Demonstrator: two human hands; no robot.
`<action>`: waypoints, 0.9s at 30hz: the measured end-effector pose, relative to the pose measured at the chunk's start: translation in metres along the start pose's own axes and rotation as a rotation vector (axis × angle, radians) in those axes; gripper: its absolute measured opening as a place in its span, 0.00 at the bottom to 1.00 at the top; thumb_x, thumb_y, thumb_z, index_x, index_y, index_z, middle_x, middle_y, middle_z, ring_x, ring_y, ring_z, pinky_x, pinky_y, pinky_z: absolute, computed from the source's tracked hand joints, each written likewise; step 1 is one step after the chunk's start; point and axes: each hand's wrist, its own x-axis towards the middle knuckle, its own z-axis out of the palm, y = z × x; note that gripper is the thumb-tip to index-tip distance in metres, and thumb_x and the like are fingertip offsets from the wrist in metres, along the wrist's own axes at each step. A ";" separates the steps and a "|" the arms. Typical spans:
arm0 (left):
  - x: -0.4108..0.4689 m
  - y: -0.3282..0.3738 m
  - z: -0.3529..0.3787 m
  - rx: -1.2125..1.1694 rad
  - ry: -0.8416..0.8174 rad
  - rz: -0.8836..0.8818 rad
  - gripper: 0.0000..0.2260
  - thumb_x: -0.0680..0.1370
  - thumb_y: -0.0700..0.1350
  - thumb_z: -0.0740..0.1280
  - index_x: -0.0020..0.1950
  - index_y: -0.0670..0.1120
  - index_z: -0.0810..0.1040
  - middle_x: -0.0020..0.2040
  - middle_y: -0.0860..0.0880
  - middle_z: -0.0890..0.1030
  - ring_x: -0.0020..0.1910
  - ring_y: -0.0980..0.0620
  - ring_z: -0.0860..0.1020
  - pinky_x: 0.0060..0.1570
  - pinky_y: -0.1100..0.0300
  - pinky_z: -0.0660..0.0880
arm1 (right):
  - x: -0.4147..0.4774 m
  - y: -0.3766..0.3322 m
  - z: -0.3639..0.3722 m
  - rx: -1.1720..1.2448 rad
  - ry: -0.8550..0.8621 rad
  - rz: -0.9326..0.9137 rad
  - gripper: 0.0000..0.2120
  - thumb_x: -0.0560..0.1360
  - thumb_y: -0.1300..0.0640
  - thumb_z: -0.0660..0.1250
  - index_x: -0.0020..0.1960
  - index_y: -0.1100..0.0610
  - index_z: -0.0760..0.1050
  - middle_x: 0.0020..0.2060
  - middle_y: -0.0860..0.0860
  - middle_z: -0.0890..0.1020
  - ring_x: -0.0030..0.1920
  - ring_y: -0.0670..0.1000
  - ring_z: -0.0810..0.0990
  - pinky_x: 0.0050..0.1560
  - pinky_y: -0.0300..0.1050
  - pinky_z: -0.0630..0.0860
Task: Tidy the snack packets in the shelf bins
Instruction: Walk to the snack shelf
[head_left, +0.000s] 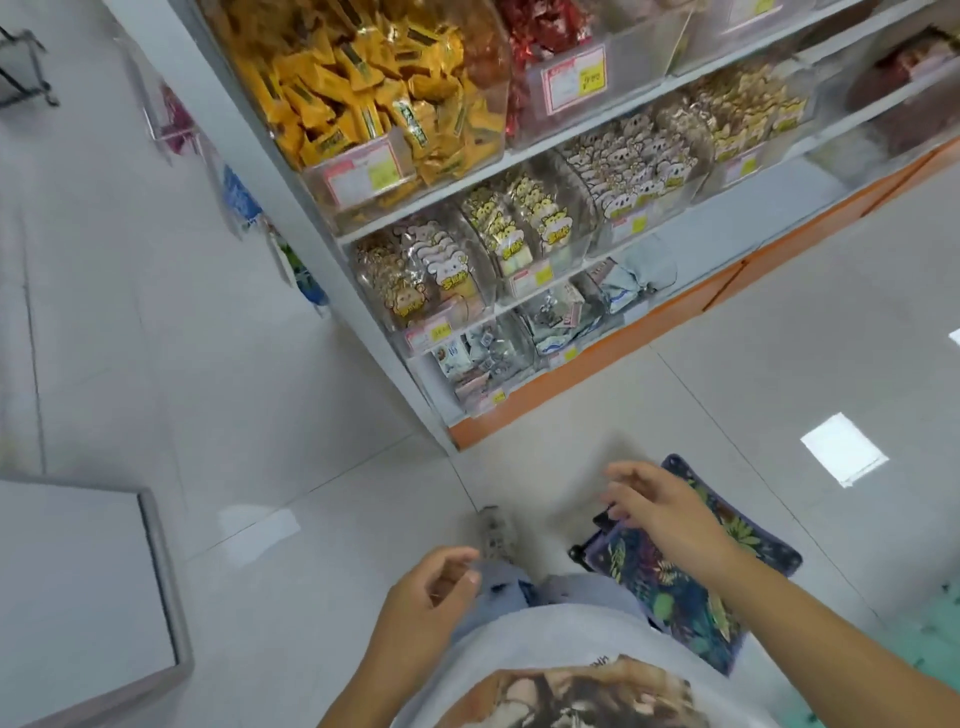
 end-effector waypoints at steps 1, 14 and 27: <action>0.013 0.007 -0.006 0.014 -0.003 0.018 0.05 0.78 0.51 0.67 0.52 0.61 0.79 0.45 0.60 0.82 0.45 0.61 0.79 0.46 0.66 0.76 | 0.010 -0.007 0.001 0.007 0.008 -0.003 0.08 0.78 0.58 0.64 0.53 0.46 0.76 0.47 0.53 0.83 0.47 0.52 0.82 0.53 0.49 0.76; 0.150 0.128 -0.028 0.143 -0.138 0.191 0.07 0.78 0.51 0.67 0.54 0.61 0.78 0.50 0.59 0.81 0.50 0.62 0.78 0.48 0.66 0.74 | 0.061 -0.028 -0.040 0.104 0.193 0.083 0.08 0.78 0.59 0.65 0.54 0.51 0.78 0.43 0.53 0.84 0.41 0.49 0.82 0.44 0.42 0.77; 0.251 0.191 0.062 0.107 0.074 0.043 0.06 0.78 0.51 0.66 0.53 0.61 0.76 0.50 0.59 0.79 0.50 0.60 0.77 0.49 0.64 0.75 | 0.213 -0.068 -0.187 -0.172 -0.052 -0.005 0.07 0.78 0.59 0.64 0.53 0.51 0.78 0.41 0.52 0.84 0.42 0.50 0.82 0.43 0.42 0.78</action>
